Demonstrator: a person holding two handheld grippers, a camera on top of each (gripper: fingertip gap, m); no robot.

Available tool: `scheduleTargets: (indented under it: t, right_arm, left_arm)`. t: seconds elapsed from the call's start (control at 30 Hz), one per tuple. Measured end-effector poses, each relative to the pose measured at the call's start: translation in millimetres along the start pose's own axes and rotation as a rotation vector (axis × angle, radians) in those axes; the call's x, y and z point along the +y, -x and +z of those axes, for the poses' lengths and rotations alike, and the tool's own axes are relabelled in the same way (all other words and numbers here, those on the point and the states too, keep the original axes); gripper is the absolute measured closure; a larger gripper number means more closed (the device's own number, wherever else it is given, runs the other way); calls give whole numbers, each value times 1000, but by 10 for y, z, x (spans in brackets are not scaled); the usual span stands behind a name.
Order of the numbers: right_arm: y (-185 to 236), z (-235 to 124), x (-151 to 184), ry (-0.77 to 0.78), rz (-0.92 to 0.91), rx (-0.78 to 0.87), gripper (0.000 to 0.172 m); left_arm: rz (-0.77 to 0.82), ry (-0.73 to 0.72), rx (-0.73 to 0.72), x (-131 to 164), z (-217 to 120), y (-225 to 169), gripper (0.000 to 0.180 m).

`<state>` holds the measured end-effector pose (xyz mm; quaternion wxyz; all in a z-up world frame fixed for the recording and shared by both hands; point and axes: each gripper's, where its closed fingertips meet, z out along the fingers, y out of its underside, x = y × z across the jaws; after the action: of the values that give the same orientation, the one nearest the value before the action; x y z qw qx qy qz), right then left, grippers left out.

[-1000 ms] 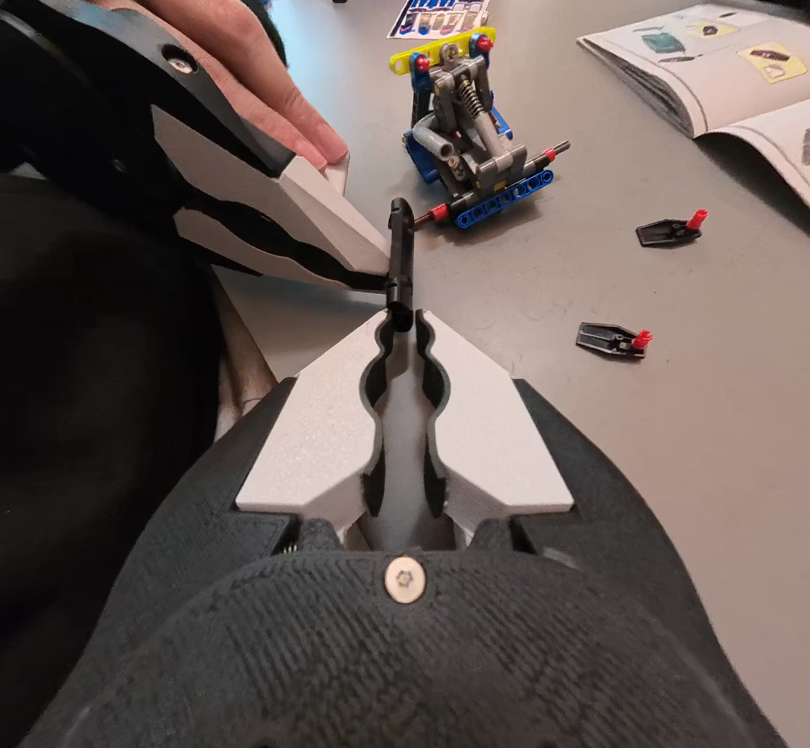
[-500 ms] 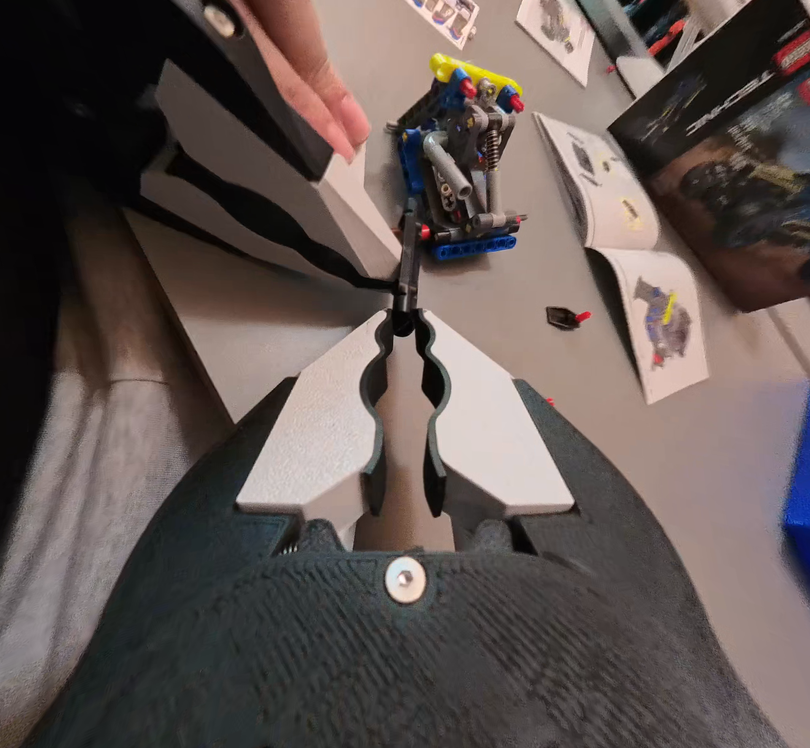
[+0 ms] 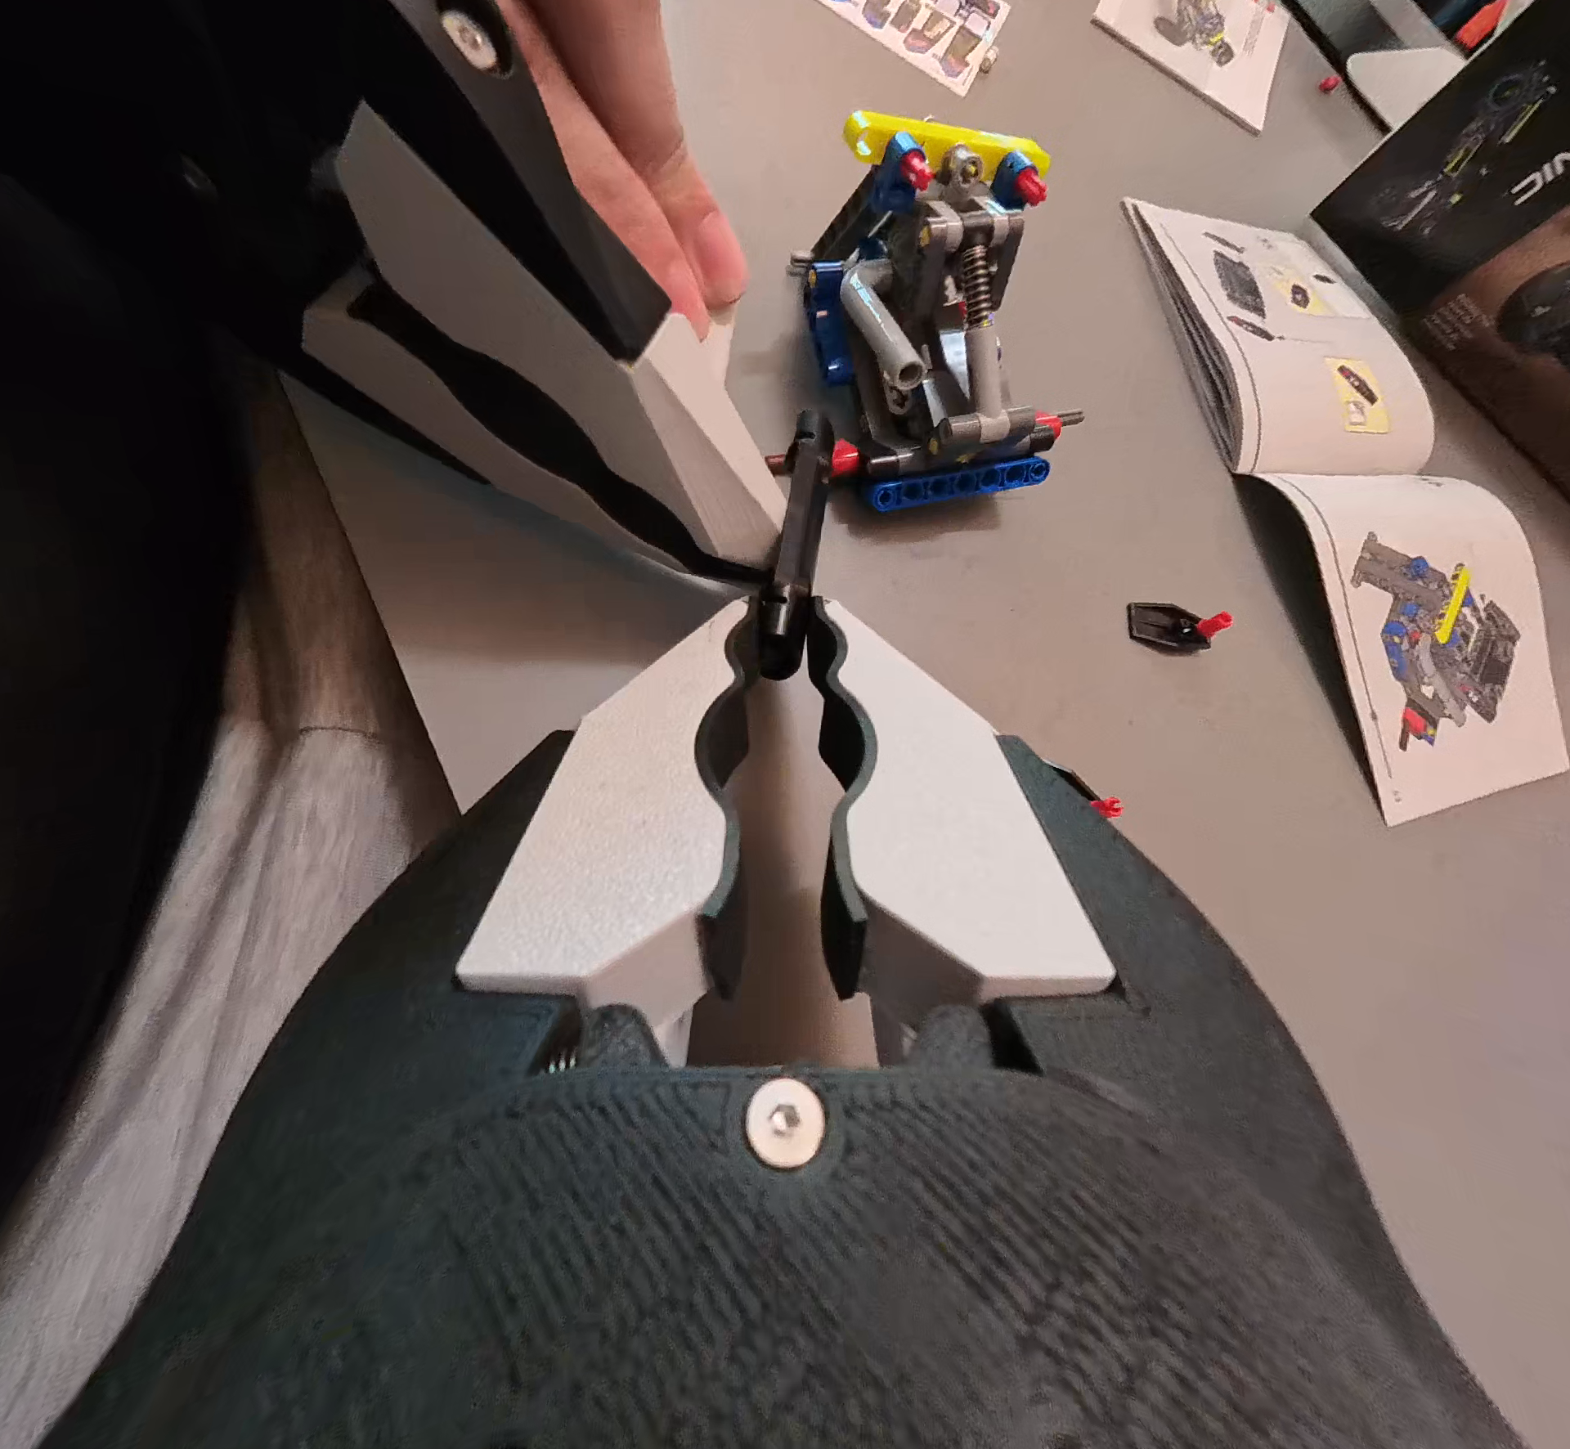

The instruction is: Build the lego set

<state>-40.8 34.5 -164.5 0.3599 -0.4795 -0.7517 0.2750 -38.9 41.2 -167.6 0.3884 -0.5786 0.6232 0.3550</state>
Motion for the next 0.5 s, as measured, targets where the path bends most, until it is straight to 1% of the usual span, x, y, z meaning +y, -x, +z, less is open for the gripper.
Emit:
scheduleTargets:
  t: [0.13, 0.3, 0.4, 0.5]
  right_arm:
    - [-11, 3, 9, 12, 10, -10, 164]
    - [4, 8, 7, 31, -22, 34, 163]
    - [6, 11, 8, 61, -54, 36, 163]
    - [10, 13, 8, 85, -80, 63, 164]
  left_arm:
    - [39, -12, 84, -2, 16, 1, 178]
    - [138, 18, 120, -16, 12, -7, 179]
    - [173, 18, 137, -20, 10, -12, 179]
    - [175, 15, 139, -28, 8, -14, 179]
